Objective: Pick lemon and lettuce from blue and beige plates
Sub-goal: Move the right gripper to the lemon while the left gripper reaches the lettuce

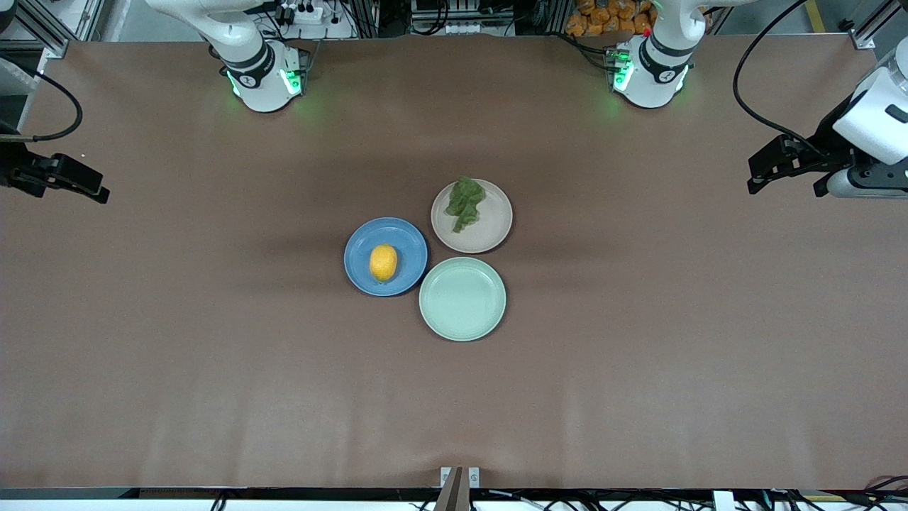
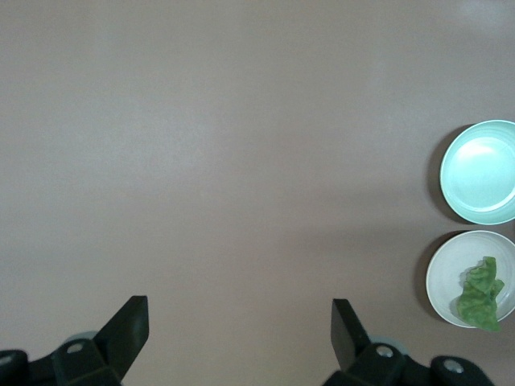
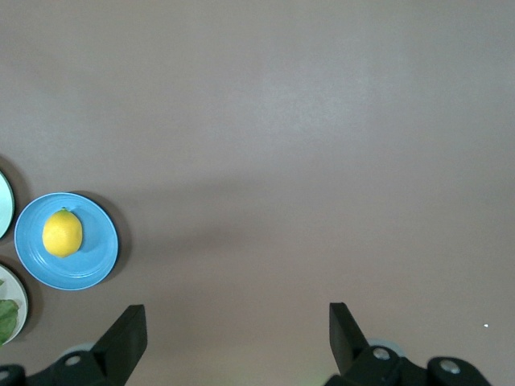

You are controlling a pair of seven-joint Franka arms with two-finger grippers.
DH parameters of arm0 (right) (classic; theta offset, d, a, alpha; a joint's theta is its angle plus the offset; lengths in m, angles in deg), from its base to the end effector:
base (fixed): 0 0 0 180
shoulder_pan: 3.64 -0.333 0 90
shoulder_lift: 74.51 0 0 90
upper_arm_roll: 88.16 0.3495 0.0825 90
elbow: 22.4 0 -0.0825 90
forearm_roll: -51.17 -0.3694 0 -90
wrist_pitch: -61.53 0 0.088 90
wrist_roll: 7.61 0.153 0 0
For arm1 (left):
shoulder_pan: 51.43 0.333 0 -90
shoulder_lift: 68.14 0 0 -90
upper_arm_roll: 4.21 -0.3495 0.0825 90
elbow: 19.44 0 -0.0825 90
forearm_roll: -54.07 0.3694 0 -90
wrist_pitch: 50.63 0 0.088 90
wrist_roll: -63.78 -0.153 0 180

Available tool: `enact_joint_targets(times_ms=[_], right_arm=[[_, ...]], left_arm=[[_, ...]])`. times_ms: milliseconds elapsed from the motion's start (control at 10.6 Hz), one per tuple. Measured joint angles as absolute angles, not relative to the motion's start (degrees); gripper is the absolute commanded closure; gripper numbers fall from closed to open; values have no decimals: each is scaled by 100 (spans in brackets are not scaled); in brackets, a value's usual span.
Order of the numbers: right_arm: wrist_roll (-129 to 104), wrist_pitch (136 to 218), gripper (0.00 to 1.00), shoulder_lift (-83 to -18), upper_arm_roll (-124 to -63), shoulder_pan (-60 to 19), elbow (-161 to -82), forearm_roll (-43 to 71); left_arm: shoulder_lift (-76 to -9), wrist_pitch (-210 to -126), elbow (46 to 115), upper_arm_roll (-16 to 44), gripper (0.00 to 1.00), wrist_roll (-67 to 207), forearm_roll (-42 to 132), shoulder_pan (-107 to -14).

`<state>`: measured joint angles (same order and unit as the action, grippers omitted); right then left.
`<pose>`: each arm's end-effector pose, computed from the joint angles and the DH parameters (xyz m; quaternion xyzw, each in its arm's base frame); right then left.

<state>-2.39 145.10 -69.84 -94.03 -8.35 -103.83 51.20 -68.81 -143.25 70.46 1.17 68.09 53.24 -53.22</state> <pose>0.5546 -0.0087 0.6255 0.9982 -0.0556 -0.0217 0.0052 0.5390 -0.0703 0.6234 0.9992 -0.0248 0.0287 0.0096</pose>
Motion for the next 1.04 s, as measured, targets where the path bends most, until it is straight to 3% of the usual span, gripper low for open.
enact_joint_targets(times_ms=[1035], right_arm=[[-27, 14529, 0, -6947, -9190, -845, -10417, 5097]], left_arm=[[-6410, -14316, 7091, 398, 0, 6810, 5324, -5783]])
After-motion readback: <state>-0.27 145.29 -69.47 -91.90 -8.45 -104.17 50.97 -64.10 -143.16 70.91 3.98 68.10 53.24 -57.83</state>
